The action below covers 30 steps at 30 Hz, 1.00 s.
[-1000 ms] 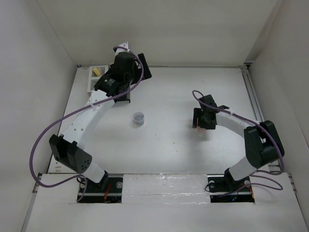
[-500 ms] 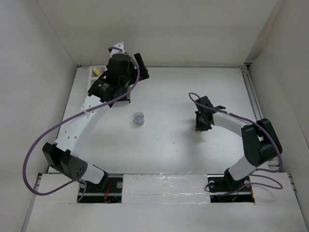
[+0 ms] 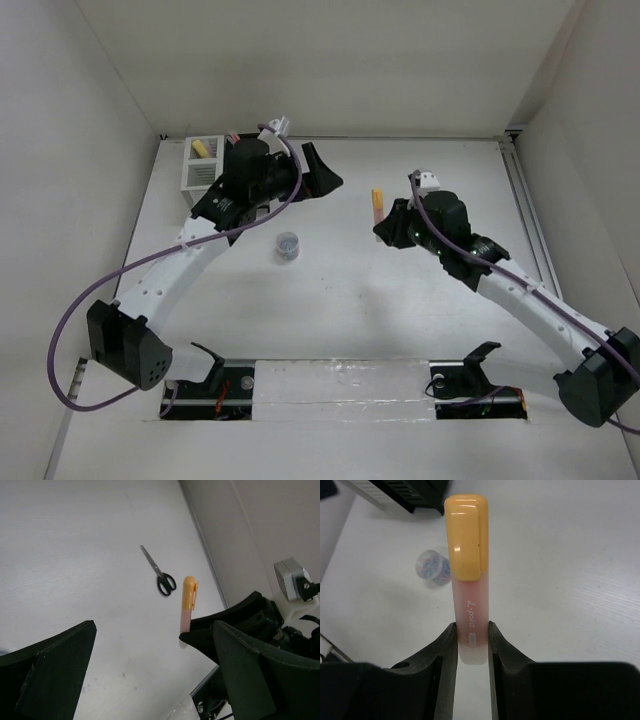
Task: Sort the stationery into containers
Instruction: Pick up the pen from the center of the board, then place the pen in the storage box.
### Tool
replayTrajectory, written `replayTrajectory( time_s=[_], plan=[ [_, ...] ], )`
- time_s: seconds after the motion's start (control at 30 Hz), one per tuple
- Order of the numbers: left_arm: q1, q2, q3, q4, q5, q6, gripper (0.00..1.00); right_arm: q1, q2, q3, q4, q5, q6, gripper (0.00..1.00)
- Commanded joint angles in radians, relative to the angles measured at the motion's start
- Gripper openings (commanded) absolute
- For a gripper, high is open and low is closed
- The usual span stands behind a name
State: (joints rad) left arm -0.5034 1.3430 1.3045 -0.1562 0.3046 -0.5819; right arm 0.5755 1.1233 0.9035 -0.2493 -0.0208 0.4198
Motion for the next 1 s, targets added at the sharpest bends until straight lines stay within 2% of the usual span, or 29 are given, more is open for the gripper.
replayTrajectory(
  time_s=[0.0,0.23,0.43,0.6,0.73,0.83,0.87,0.9,0.93,0.97],
  plan=[
    [-0.003,-0.048,-0.043,0.174,0.214,-0.035,1.00,0.026,0.010,0.053,0.122,-0.084,0.016,0.00],
    [-0.003,-0.068,-0.137,0.331,0.292,-0.099,1.00,0.092,0.070,0.182,0.122,-0.119,-0.019,0.00],
    [-0.003,-0.036,-0.146,0.333,0.292,-0.110,1.00,0.126,0.073,0.192,0.162,-0.128,-0.019,0.00],
    [-0.003,-0.015,-0.156,0.313,0.262,-0.101,0.90,0.146,0.082,0.192,0.174,-0.151,-0.019,0.00],
    [-0.003,0.016,-0.137,0.302,0.261,-0.090,0.69,0.155,0.082,0.201,0.193,-0.169,-0.019,0.00],
    [-0.003,0.025,-0.137,0.302,0.252,-0.090,0.60,0.164,0.082,0.201,0.202,-0.180,-0.019,0.00],
    [-0.003,0.034,-0.137,0.311,0.239,-0.090,0.53,0.164,0.082,0.201,0.202,-0.189,-0.029,0.00],
    [-0.003,0.035,-0.137,0.311,0.223,-0.090,0.44,0.164,0.082,0.201,0.202,-0.189,-0.029,0.00],
    [-0.003,0.035,-0.137,0.311,0.211,-0.102,0.15,0.164,0.073,0.201,0.202,-0.189,-0.029,0.00],
    [-0.003,0.035,-0.128,0.311,0.202,-0.102,0.00,0.164,0.073,0.201,0.202,-0.179,-0.029,0.00]
  ],
)
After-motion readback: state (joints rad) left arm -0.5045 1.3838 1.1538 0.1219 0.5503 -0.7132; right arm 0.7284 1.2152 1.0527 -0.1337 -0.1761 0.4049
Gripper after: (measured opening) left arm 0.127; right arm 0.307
